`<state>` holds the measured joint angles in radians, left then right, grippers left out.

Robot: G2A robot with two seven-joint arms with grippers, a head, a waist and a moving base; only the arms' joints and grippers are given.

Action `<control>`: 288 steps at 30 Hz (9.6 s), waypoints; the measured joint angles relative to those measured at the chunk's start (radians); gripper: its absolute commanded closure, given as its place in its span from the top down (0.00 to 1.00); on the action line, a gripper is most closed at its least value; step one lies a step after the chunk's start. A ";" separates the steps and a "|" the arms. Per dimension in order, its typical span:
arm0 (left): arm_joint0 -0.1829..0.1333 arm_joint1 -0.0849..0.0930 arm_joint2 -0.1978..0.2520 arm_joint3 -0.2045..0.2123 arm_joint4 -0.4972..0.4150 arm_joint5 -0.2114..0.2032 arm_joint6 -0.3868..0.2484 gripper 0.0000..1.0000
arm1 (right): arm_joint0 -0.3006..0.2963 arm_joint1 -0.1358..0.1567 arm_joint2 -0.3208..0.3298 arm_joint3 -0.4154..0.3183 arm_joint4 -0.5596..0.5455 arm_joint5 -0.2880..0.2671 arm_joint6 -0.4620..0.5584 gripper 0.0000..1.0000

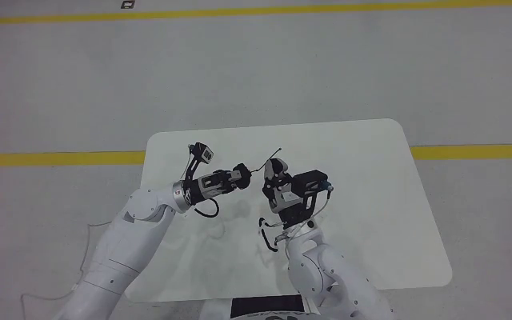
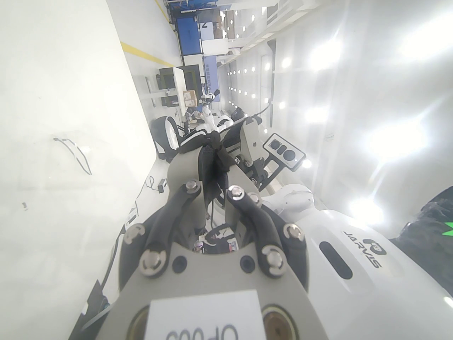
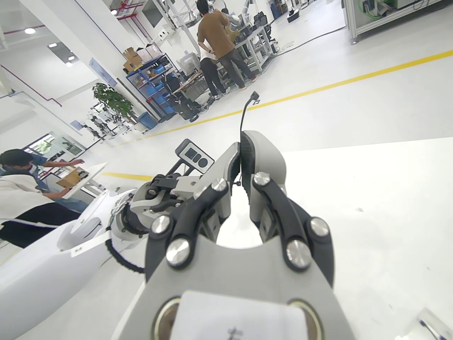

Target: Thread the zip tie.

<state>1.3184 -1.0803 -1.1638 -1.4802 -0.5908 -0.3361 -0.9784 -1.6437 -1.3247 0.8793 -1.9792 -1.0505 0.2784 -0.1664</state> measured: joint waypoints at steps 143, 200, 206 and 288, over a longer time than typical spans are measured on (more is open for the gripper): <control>-0.016 0.004 0.030 -0.008 -0.011 0.018 0.020 0.00 | -0.043 -0.070 0.025 0.059 -0.009 -0.048 0.025 0.00; 0.011 0.008 -0.051 0.035 -0.506 0.251 -0.051 0.00 | 0.001 0.005 0.079 0.084 -0.519 -0.175 -0.204 1.00; -0.007 0.004 -0.042 0.064 -0.548 0.278 -0.085 0.00 | 0.085 0.054 0.035 0.152 -0.519 -0.142 -0.225 1.00; 0.022 -0.041 0.013 0.034 -0.843 0.499 -0.035 0.00 | 0.389 0.134 -0.236 0.340 -0.520 0.062 -0.288 0.34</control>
<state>1.3404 -1.1210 -1.1508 -1.4466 -1.4341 0.1633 -1.0135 -1.2547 -1.1905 0.6437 -1.6391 -1.5700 0.3400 -0.4543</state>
